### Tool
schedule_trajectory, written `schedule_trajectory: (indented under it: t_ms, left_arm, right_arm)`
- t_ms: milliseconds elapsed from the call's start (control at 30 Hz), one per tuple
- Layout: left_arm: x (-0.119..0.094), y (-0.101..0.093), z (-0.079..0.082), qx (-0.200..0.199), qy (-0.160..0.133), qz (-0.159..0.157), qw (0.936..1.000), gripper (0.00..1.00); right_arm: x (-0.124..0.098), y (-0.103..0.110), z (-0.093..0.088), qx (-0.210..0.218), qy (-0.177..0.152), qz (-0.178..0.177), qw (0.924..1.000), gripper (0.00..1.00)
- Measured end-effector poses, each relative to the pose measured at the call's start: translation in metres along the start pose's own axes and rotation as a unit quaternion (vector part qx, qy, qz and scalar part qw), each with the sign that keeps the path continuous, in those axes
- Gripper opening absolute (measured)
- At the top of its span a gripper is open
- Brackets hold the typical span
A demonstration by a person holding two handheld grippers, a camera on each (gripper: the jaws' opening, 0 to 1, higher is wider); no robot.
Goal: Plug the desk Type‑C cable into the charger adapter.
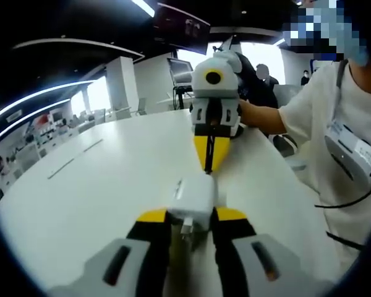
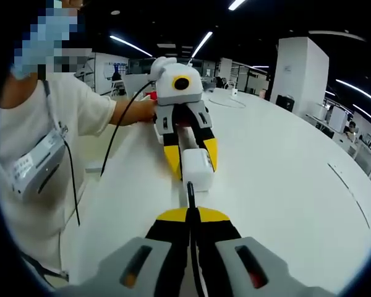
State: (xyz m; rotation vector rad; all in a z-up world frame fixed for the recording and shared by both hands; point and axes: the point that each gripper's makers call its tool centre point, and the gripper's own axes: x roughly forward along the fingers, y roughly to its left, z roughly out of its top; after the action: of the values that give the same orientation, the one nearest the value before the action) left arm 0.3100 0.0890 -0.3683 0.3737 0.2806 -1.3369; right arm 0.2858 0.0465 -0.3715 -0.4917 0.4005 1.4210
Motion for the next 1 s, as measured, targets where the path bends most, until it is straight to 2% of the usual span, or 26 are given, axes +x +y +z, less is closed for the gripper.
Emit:
schedule_trajectory:
  t_ms: [1000]
  left_arm:
    - [0.0031, -0.0003, -0.0013, -0.018, 0.014, 0.004, 0.9997, 0.25]
  right_arm:
    - [0.0014, -0.0018, 0.0026, 0.003, 0.005, -0.005, 1.0, 0.01]
